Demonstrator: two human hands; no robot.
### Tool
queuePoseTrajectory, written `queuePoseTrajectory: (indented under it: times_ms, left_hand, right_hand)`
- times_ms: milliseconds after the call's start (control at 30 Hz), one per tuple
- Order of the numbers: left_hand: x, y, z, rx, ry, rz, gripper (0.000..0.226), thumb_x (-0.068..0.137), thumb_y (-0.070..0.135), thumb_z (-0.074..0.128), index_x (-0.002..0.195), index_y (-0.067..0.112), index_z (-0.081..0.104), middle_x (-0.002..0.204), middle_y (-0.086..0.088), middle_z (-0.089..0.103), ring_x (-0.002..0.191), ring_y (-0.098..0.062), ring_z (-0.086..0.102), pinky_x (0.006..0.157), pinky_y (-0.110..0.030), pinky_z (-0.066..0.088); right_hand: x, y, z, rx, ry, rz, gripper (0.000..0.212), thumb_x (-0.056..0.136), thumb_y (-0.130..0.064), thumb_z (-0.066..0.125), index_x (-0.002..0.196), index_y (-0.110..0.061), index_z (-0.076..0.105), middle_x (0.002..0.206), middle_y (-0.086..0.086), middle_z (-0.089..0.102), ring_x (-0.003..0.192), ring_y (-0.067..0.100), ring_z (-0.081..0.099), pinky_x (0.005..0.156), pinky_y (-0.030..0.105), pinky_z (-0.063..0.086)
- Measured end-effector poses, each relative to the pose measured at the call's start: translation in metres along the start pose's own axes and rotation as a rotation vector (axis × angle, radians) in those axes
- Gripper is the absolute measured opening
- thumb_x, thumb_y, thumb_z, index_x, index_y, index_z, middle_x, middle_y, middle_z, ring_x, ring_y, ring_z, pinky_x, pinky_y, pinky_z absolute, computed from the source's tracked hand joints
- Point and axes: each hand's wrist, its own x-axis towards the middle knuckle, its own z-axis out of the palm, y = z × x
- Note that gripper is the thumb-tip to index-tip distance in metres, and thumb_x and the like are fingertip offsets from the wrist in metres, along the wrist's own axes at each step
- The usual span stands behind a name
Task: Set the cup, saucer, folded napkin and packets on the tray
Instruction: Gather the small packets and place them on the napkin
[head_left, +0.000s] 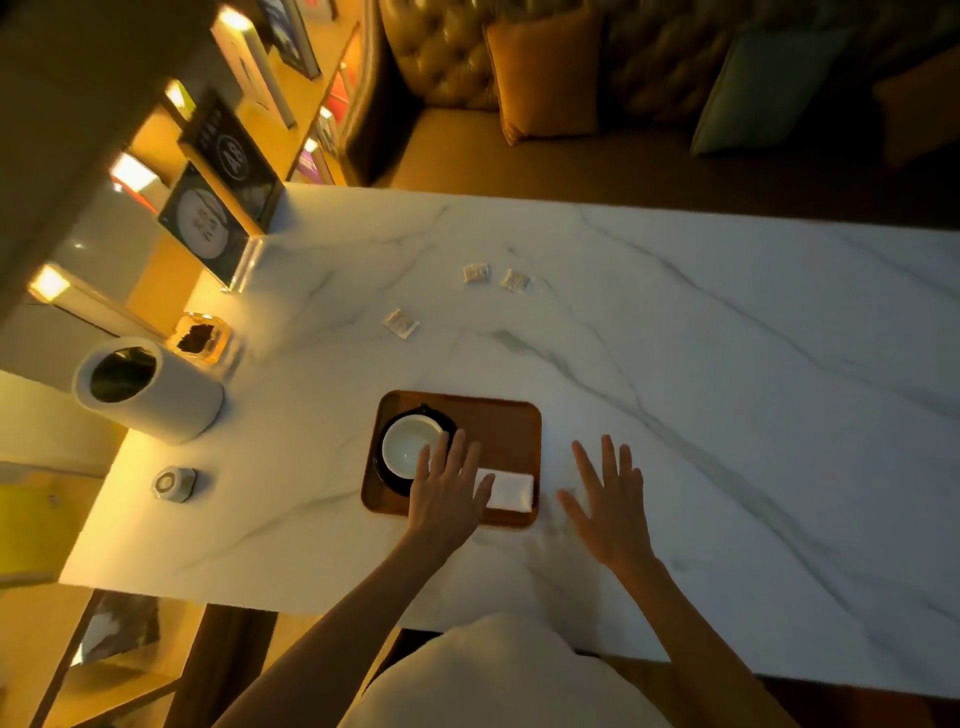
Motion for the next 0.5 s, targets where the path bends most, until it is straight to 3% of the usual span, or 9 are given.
queuePoseTrajectory:
  times_ms: [100,233,400,500]
  left_hand:
    - [0.006,0.003,-0.020,0.011,0.010,-0.098,0.066,0.096,0.061,0.016,0.154,0.027,0.015,0.163,-0.008,0.012,0.149,-0.040,0.005,0.119,-0.060,0.006]
    - [0.014,0.001,-0.043,0.082,0.055,-0.214,0.065,0.094,0.064,0.028,0.150,0.031,0.028,0.159,-0.008,0.027,0.146,-0.044,0.018,0.113,-0.071,0.008]
    - [0.018,-0.014,-0.060,0.085,0.081,-0.290,0.061,0.093,0.063,0.036,0.144,0.030,0.041,0.153,-0.010,0.040,0.142,-0.044,0.030,0.109,-0.071,0.019]
    - [0.026,-0.027,-0.063,0.041,0.044,-0.303,0.063,0.093,0.063,0.031,0.148,0.032,0.032,0.158,-0.009,0.031,0.146,-0.042,0.020,0.111,-0.071,0.012]
  right_hand:
    - [0.014,0.007,-0.024,0.025,0.023,-0.031,0.071,0.089,-0.070,0.018,0.151,-0.041,-0.002,0.162,0.006,-0.008,0.148,0.031,-0.010,0.118,0.055,0.006]
    - [0.037,0.015,-0.046,-0.025,0.033,-0.067,0.074,0.086,-0.073,0.015,0.150,-0.040,-0.003,0.162,0.007,-0.007,0.147,0.032,-0.010,0.118,0.055,0.006]
    - [0.054,0.006,-0.060,-0.048,0.025,-0.116,0.075,0.085,-0.074,0.010,0.150,-0.040,-0.005,0.162,0.007,-0.004,0.148,0.032,-0.009,0.117,0.053,0.001]
    - [0.062,-0.002,-0.063,-0.054,0.015,-0.139,0.073,0.084,-0.074,0.006,0.149,-0.041,-0.004,0.162,0.007,0.001,0.149,0.031,-0.005,0.118,0.053,0.002]
